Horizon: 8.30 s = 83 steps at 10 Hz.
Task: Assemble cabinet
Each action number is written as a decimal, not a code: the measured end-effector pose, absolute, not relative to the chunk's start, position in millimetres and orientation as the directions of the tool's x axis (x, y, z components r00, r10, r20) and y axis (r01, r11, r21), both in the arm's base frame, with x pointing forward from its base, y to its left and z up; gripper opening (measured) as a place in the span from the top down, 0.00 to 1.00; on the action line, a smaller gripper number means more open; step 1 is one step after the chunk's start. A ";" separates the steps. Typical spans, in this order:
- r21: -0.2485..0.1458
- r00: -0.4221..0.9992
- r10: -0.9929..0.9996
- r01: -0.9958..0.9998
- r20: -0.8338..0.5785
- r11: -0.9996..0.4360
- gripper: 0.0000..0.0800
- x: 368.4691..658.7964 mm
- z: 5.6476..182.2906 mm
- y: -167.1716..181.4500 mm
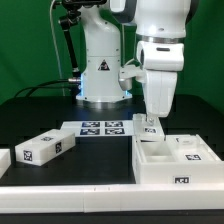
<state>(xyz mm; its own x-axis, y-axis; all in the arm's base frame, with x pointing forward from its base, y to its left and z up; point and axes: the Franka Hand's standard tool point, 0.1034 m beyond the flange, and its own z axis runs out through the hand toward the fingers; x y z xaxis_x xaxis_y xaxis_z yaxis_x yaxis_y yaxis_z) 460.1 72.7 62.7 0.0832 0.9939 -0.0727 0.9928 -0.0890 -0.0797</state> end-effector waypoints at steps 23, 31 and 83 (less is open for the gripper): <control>-0.070 0.040 0.998 0.997 -0.057 -0.044 0.91 470.0 61.1 71.0; -0.028 0.052 0.998 0.998 -0.033 -0.053 0.91 515.8 58.7 65.1; -0.043 0.981 0.186 0.188 0.047 -0.981 0.00 492.5 48.9 81.2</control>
Offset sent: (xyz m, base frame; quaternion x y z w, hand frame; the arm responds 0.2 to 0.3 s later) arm 0.0000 0.0000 0.0000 0.0000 0.0000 0.0000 1.0000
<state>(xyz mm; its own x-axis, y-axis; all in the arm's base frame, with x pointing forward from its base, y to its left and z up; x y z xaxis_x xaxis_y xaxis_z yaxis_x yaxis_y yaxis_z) 492.5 81.2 48.9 0.9814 0.1862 0.0465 0.1883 -0.9812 -0.0434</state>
